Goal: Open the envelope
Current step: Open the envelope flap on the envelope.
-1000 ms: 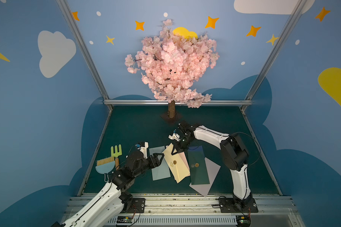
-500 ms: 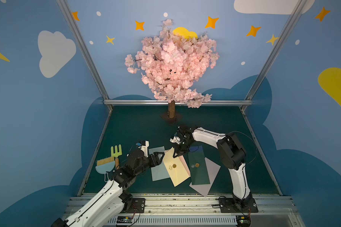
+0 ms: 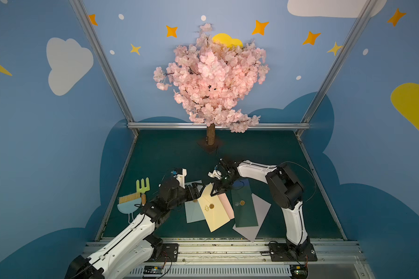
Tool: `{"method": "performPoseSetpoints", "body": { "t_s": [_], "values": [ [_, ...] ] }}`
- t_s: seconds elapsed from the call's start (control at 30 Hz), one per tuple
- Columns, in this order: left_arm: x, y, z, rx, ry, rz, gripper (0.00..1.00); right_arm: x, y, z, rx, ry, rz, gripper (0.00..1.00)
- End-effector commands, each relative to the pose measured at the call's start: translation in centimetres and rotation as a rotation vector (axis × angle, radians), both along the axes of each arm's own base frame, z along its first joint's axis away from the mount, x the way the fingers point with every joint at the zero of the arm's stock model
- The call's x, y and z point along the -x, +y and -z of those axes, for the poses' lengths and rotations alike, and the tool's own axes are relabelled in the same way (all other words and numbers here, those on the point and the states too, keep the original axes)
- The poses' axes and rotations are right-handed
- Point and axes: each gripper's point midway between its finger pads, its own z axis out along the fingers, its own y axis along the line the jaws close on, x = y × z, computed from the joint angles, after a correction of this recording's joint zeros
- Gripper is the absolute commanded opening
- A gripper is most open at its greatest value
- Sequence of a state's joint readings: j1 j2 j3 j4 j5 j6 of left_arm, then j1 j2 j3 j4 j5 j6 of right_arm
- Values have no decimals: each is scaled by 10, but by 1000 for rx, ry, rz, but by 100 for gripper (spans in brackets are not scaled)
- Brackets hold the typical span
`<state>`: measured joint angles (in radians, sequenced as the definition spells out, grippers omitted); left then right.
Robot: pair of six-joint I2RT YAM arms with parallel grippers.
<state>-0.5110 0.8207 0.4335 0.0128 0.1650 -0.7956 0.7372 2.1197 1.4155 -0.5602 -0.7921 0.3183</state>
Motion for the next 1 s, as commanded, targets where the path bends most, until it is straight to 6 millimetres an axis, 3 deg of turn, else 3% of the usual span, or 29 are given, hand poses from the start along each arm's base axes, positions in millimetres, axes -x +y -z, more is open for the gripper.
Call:
{"method": "performPoseSetpoints", "body": {
  "t_s": [0.0,0.17,0.4,0.73,0.83,0.97],
  "values": [
    [3,5,-3,-5,-20,-6,80,7,12,-24,-106,11,5,0],
    [3,5,-1,4,-13,-5,80,19,9,-21,-105,28,8,0],
    [3,4,1,5,-6,2,80,27,-11,31,43,54,32,0],
    [10,13,4,-2,-6,-19,80,21,-34,75,187,112,99,0],
    [11,15,4,-1,-4,-25,80,23,-34,80,178,148,106,0],
    [11,15,7,0,2,-22,81,24,-24,61,110,99,67,0]
  ]
}}
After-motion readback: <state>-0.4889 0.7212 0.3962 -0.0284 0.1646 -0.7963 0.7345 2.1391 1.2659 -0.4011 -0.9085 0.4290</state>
